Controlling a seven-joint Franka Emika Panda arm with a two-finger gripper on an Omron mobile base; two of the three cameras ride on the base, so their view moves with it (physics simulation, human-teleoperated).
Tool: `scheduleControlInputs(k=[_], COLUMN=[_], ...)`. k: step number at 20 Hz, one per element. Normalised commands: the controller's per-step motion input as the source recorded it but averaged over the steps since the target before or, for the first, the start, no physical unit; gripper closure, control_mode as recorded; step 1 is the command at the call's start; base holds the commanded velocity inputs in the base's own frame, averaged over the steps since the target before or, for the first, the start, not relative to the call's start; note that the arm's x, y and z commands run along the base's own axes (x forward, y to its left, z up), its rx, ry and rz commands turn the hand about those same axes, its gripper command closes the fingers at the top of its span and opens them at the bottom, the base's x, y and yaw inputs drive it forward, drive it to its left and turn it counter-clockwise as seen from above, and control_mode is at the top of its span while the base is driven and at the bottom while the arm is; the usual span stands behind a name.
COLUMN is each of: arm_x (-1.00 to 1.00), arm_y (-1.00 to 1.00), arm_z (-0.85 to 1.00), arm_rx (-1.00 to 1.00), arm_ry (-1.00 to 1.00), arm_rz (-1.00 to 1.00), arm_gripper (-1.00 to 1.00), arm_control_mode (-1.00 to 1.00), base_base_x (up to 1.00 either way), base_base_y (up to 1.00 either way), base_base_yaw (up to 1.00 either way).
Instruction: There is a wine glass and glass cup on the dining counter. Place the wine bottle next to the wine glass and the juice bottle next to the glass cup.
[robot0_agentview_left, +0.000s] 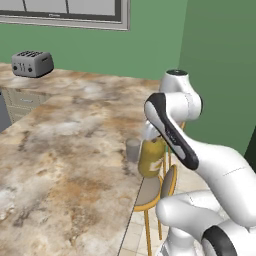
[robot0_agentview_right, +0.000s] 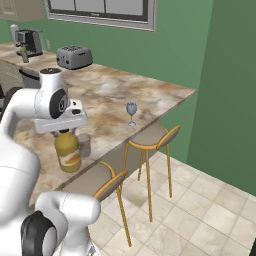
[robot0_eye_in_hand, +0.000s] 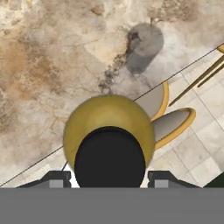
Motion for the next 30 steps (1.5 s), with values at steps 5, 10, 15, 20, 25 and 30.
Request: scheduleControlInputs(k=[5, 10, 15, 20, 25, 30], arm_x=[0.54, 0.46, 0.43, 0.39, 0.27, 0.3], arm_y=[0.12, 0.12, 0.1, 0.14, 0.24, 0.17], arm_z=[-0.14, -0.2, -0.13, -0.21, -0.28, -0.19], arm_rx=[0.06, 0.0, 0.0, 0.0, -0.01, -0.03], arm_ry=[0.28, 0.08, 0.0, 0.0, 0.0, 0.0], arm_rz=[0.0, 0.0, 0.0, 0.0, 0.0, 0.0], arm_gripper=[1.0, 1.0, 1.0, 1.0, 1.0, 1.0], arm_control_mode=[-1.0, -1.0, -1.0, -1.0, -1.0, -1.0], base_base_x=[0.0, 0.0, 0.0, 0.0, 0.0, 0.0], base_base_y=[0.0, 0.0, 0.0, 0.0, 0.0, 0.0], base_base_yaw=[0.0, 0.0, 0.0, 0.0, 0.0, 0.0])
